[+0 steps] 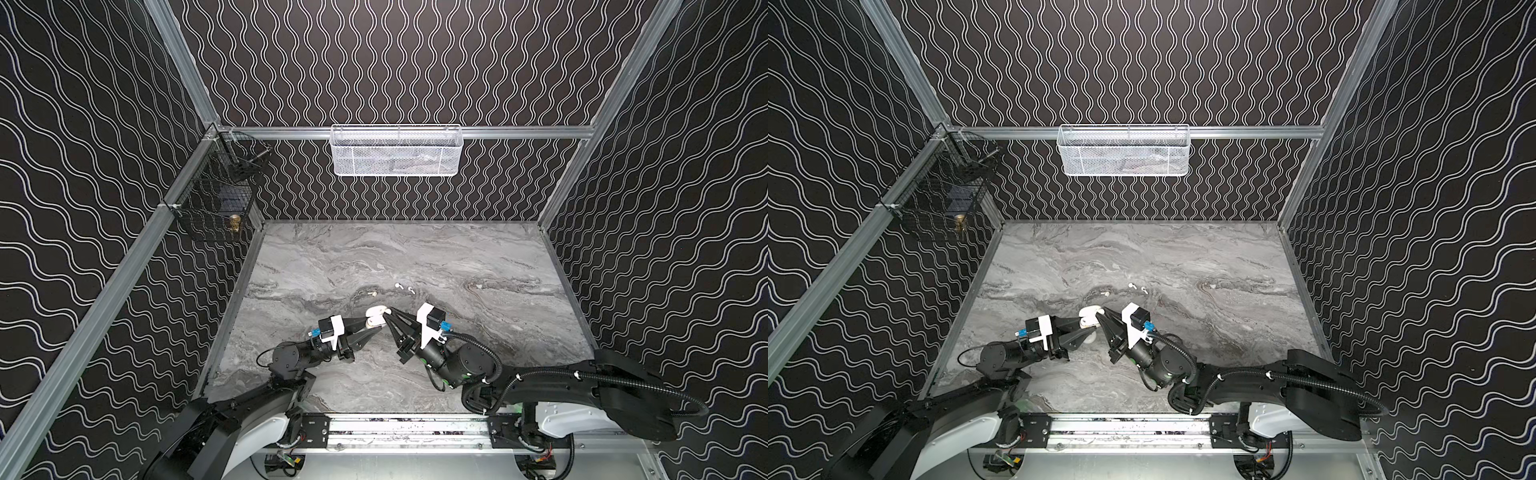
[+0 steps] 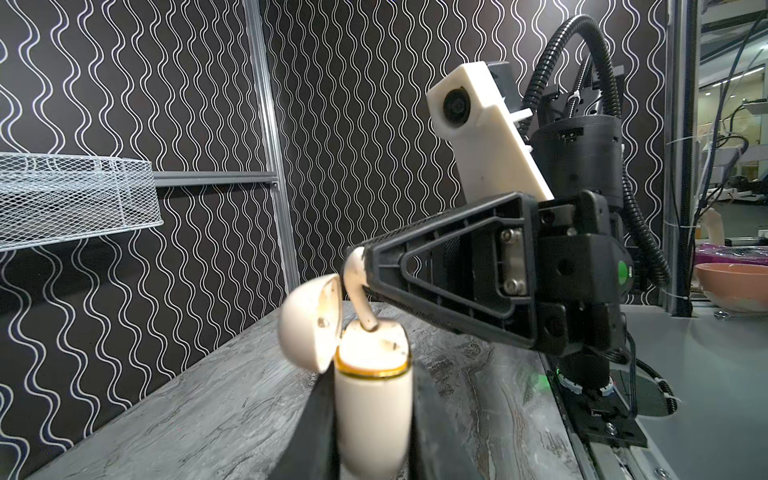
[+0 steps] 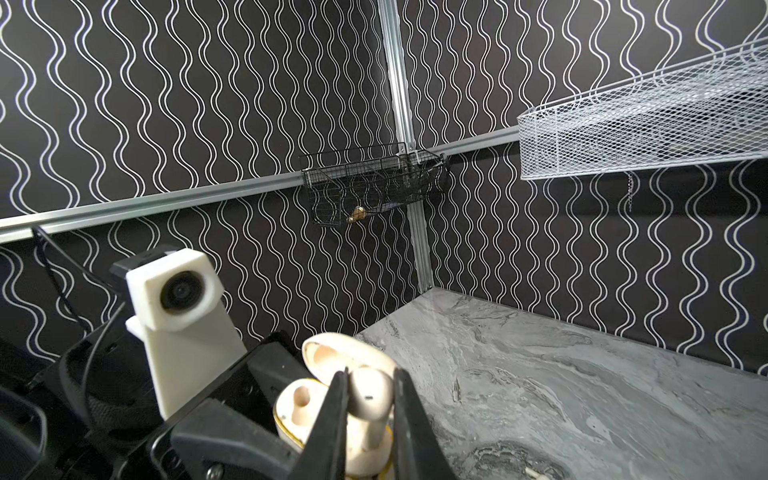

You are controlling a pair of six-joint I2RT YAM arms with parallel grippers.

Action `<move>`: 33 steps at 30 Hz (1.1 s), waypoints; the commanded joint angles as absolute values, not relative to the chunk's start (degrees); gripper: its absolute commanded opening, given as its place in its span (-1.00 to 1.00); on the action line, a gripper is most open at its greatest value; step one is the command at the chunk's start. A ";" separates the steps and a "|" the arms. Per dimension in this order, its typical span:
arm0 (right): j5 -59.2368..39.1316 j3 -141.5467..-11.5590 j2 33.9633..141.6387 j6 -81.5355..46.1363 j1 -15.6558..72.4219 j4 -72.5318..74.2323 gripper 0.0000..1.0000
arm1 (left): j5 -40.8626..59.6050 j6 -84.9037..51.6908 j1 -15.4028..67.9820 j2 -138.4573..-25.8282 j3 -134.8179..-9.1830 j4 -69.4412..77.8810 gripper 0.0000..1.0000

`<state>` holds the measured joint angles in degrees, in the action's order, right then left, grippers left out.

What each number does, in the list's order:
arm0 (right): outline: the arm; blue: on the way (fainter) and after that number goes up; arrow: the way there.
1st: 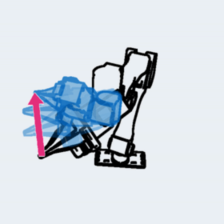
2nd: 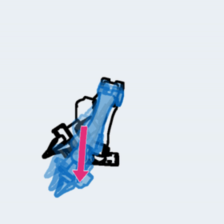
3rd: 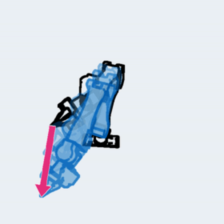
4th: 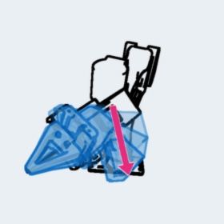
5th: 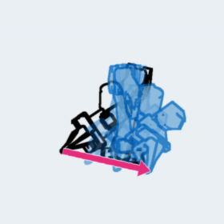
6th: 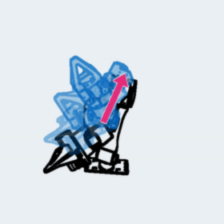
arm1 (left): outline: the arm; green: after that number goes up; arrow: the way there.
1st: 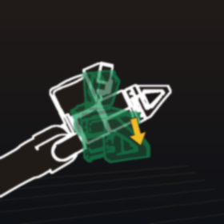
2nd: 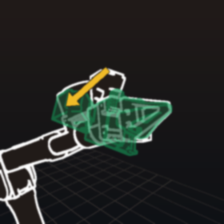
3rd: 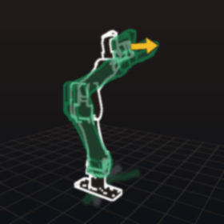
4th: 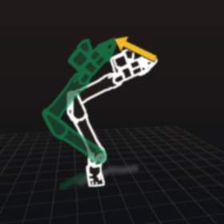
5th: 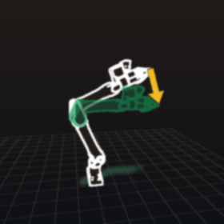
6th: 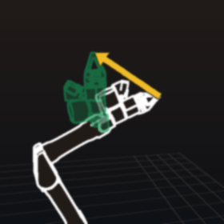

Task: Insert the wireless bluetooth earbuds into the charging case
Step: 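Carry the earbud with the right gripper over the case held by the left gripper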

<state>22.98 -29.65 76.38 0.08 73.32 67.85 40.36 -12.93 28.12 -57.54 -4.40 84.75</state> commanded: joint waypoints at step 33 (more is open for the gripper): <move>34.87 -37.38 76.90 9.20 78.14 55.99 -0.89 | 31.47 -8.28 28.03 -51.50 -4.04 77.81 -1.00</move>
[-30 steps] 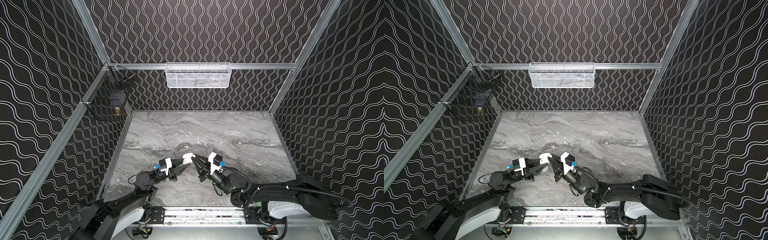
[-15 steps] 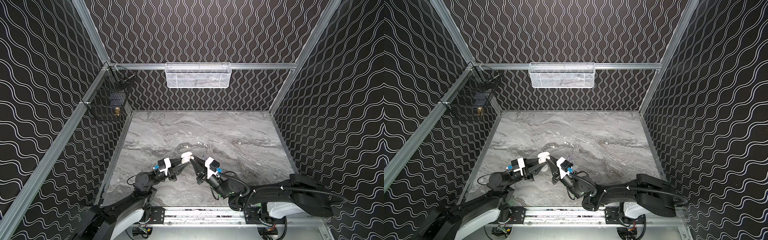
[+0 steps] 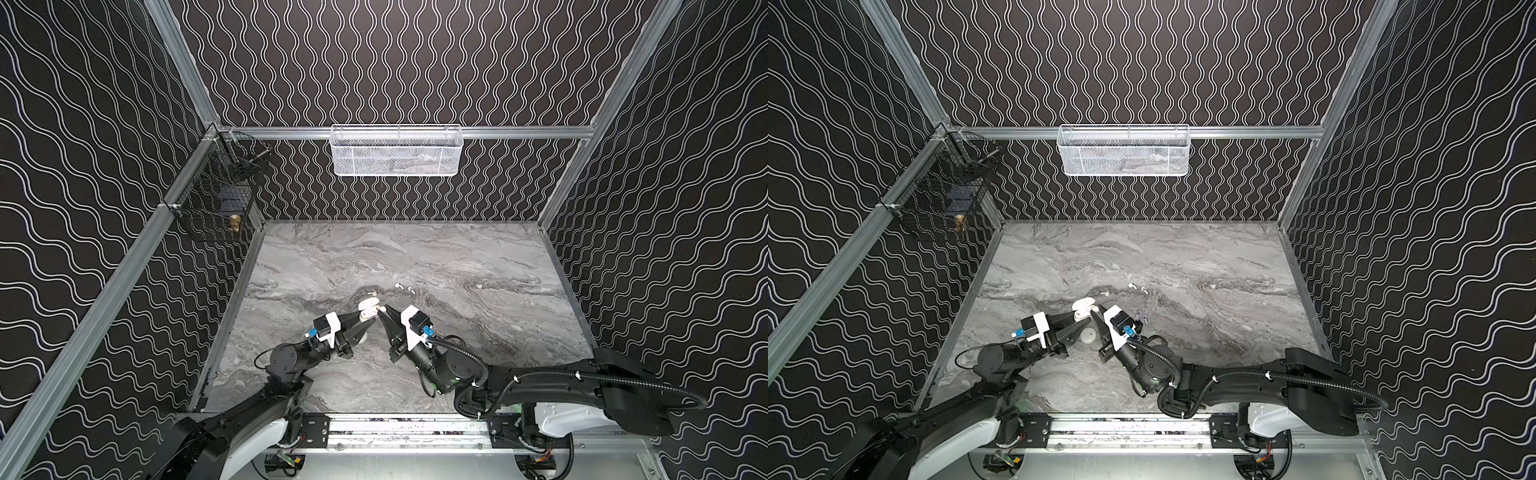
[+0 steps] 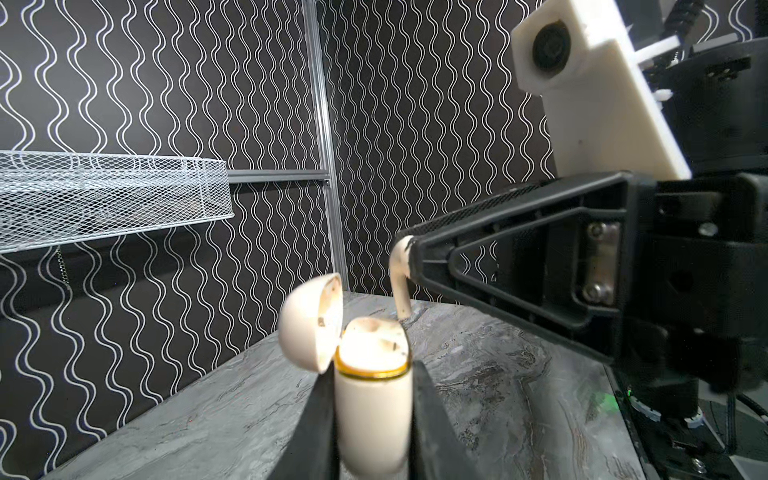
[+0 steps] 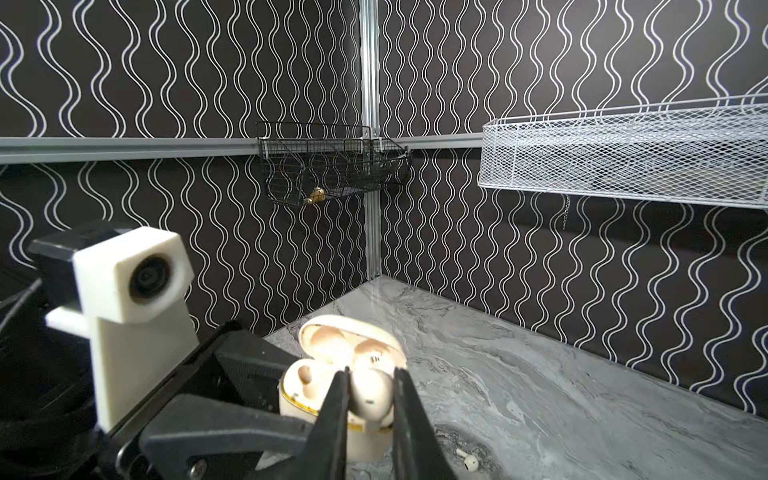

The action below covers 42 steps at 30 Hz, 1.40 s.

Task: Insert the wireless bluetooth earbuds into the charging case
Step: 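Carry the earbud with the right gripper over the case held by the left gripper, then lower the earbud stem into the open case slot with the right gripper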

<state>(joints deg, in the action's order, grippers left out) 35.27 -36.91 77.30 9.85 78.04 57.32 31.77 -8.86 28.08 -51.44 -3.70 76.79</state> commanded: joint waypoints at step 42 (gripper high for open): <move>36.20 -39.62 81.63 9.57 76.73 57.00 -0.94 | 31.57 -9.17 28.03 -50.97 -3.78 79.49 -1.00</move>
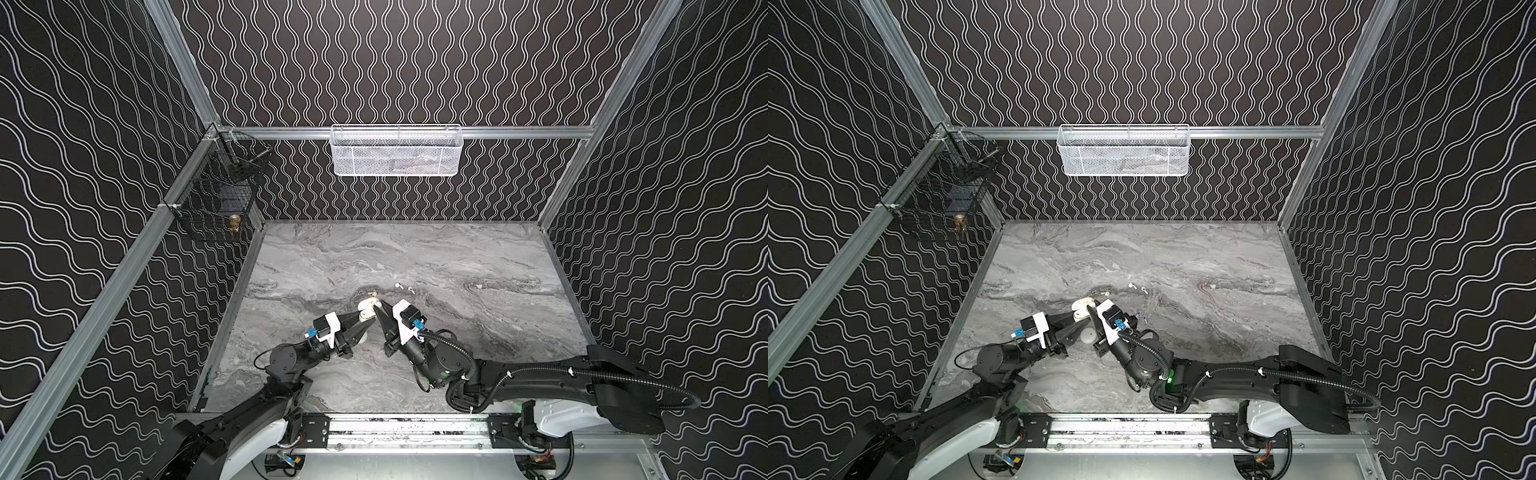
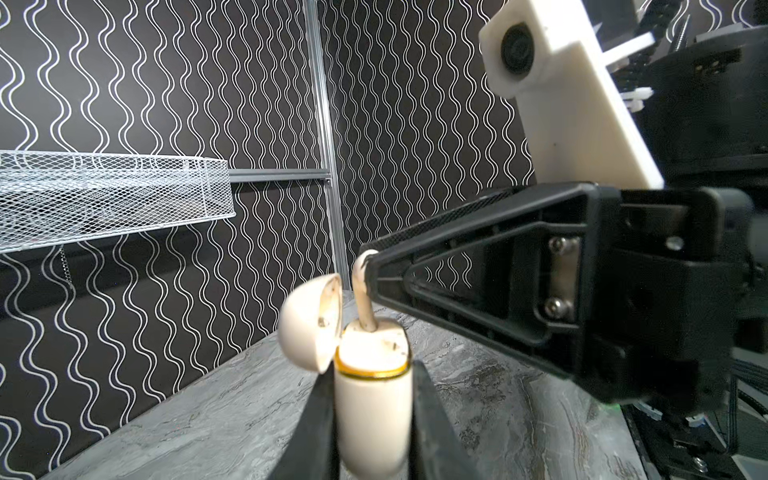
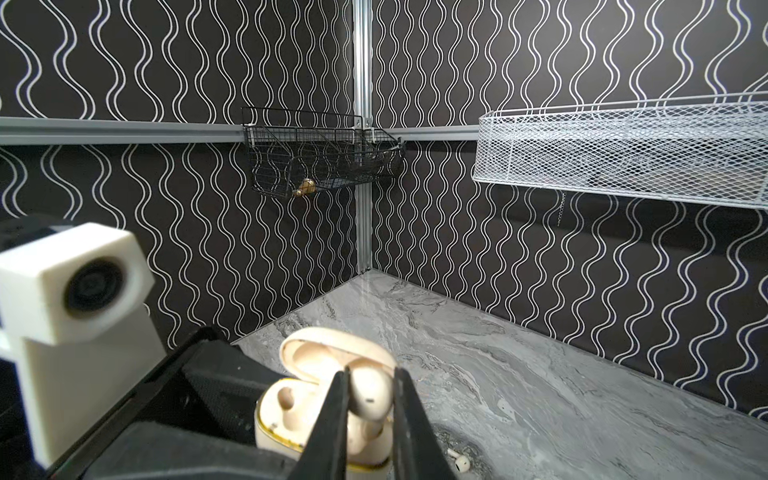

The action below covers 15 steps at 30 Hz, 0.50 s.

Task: Insert the wireless bluetooth earbuds into the charging case
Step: 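Lower the earbud stem into the open case slot with the right gripper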

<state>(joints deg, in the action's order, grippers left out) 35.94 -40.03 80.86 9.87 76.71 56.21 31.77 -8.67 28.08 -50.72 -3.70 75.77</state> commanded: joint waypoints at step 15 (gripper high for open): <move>33.56 -36.91 80.26 5.86 76.73 58.79 -0.74 | 31.86 -9.21 28.01 -48.73 -3.76 77.70 -1.00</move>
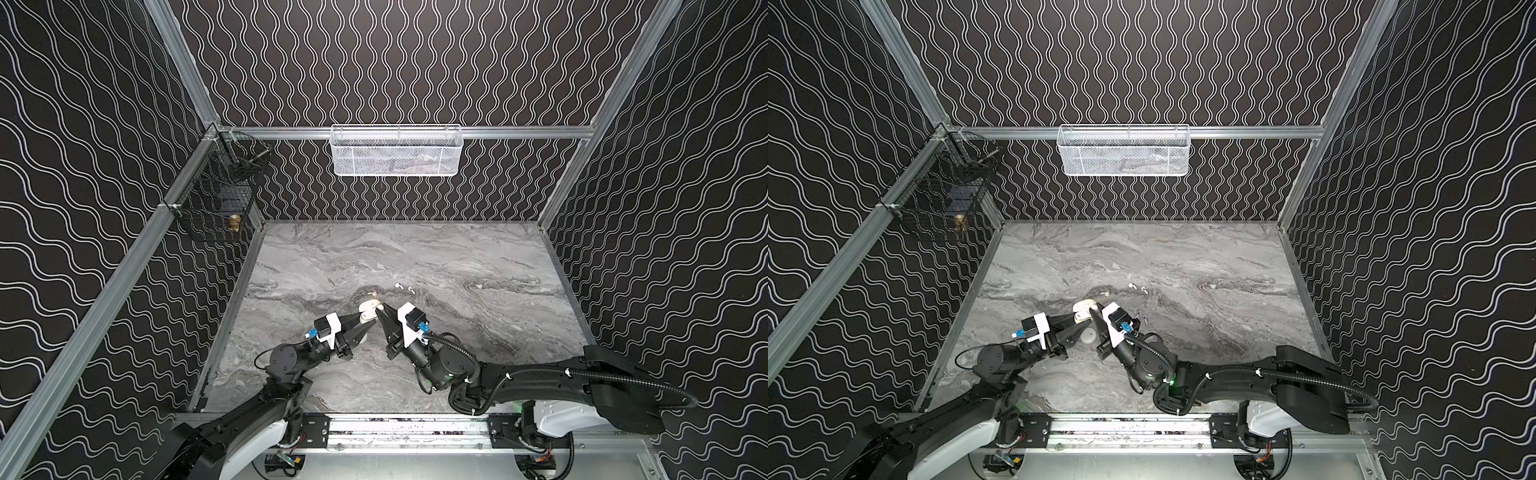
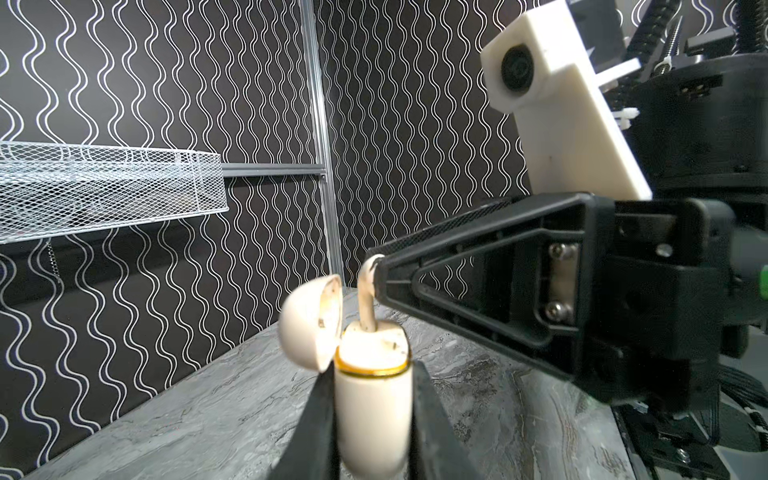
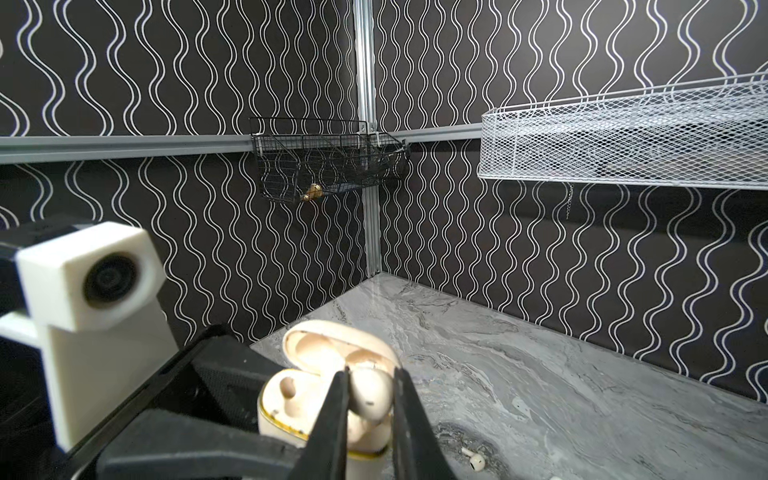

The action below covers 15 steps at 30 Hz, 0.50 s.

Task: Insert the wireless bluetooth earbuds into the charging case
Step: 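Lower the earbud stem into the open case slot with the right gripper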

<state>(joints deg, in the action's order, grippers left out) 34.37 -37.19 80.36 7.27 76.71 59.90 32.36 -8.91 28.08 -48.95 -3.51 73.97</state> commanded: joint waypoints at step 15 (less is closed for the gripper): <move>32.91 -38.14 80.52 -3.43 76.99 54.67 -0.74 | 31.95 -8.10 27.97 -48.01 -4.04 75.83 -1.00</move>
<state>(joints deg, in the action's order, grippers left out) 34.85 -37.80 79.90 -1.08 76.73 57.60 32.53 -8.86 28.08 -48.49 -3.49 73.32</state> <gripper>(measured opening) 0.177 0.218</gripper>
